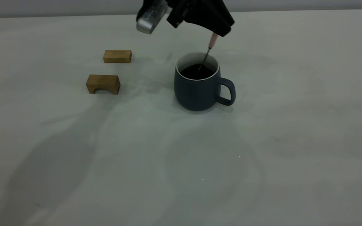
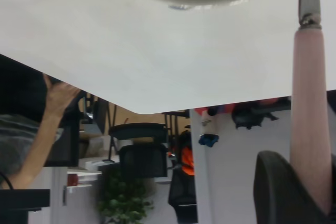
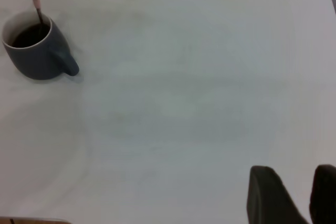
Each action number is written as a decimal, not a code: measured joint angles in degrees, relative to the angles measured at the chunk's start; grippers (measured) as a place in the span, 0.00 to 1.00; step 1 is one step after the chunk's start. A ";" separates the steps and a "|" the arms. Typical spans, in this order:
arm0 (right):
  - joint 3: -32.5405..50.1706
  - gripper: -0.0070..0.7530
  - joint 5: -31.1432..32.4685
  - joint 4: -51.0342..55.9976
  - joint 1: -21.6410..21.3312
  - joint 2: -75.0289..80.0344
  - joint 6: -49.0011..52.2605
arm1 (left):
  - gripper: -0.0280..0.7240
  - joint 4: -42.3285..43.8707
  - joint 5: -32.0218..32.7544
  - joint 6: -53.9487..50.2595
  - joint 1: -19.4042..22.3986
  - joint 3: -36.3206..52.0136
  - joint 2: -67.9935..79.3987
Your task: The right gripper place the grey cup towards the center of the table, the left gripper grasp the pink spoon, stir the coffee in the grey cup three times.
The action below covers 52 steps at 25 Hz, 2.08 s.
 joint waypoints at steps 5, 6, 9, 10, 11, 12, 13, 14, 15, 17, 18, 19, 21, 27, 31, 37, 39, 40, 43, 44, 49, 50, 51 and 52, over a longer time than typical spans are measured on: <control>0.00 0.32 0.00 0.00 0.00 0.00 0.00 | 0.26 0.00 0.00 -0.08 -1.11 0.00 0.26; 0.00 0.32 0.00 0.00 0.00 0.00 0.00 | 0.26 0.05 0.00 -0.08 -1.29 0.00 0.26; 0.00 0.32 0.00 0.00 0.00 0.00 0.00 | 0.35 0.84 0.00 -0.08 -2.05 0.00 0.44; 0.00 0.32 0.00 0.00 0.00 0.00 0.00 | 0.41 1.54 0.00 -0.08 -2.27 0.00 0.44; 0.00 0.32 0.00 0.00 0.00 0.00 0.00 | 0.47 2.78 0.00 -0.08 -2.61 0.00 0.51; 0.00 0.32 0.00 0.00 0.00 0.00 0.00 | 0.53 4.28 0.00 -0.08 -2.82 -0.20 0.62; 0.00 0.32 0.00 0.00 0.00 0.00 0.00 | 0.57 5.75 0.00 -0.08 -2.88 -0.86 0.83; 0.00 0.32 0.00 0.00 0.00 0.00 0.00 | 0.60 7.69 0.00 -0.08 -2.93 -1.72 0.98; 0.00 0.32 0.00 0.00 0.00 0.00 0.00 | 0.63 10.02 0.00 -0.08 -2.93 -3.06 1.12; 0.00 0.32 0.00 0.00 0.00 0.00 0.00 | 0.65 15.01 0.00 -0.34 -2.93 -6.31 1.11; 0.00 0.32 0.00 0.00 0.00 0.00 0.00 | 0.65 17.37 0.00 -0.67 -2.87 -8.23 1.04; 0.00 0.32 0.00 0.00 0.00 0.00 0.00 | 0.65 19.40 0.00 -1.09 -2.87 -9.81 0.61; 0.00 0.32 0.00 0.00 0.00 0.00 0.00 | 0.65 22.76 0.00 -1.55 -2.99 -11.65 -0.74; 0.00 0.32 0.00 0.00 0.00 0.00 0.00 | 0.65 39.25 0.00 2.69 -3.75 -12.48 -7.27; 0.00 0.32 0.00 0.00 0.00 0.00 0.00 | 0.65 50.36 0.00 35.10 -3.93 -12.48 -11.06; 0.00 0.32 0.00 0.00 0.00 0.00 0.00 | 0.65 59.25 0.00 54.25 -3.80 -8.36 -18.89; 0.00 0.32 0.00 0.00 0.00 0.00 0.00 | 0.65 62.02 0.00 58.25 -3.69 -2.21 -22.97; 0.00 0.32 0.00 0.00 0.00 0.00 0.00 | 0.65 63.43 0.00 59.69 -3.64 2.07 -25.50; 0.00 0.32 0.00 0.00 0.00 0.00 0.00 | 0.65 66.72 0.00 61.73 -3.58 17.01 -33.80; 0.00 0.32 0.00 0.00 0.00 0.00 0.00 | 0.65 67.87 0.00 61.08 -3.58 22.96 -37.22; 0.00 0.32 0.00 0.00 0.00 0.00 0.00 | 0.65 74.67 0.00 50.88 -3.51 50.82 -55.86; 0.00 0.32 0.00 0.00 0.00 0.00 0.00 | 0.65 75.08 0.00 49.92 -3.51 56.26 -59.21; 0.00 0.32 0.00 0.00 0.00 0.00 0.00 | 0.65 74.99 0.00 49.21 -3.51 61.45 -63.30; 0.00 0.32 0.00 0.00 0.00 0.00 0.00 | 0.65 74.44 0.00 48.91 -3.51 66.33 -67.49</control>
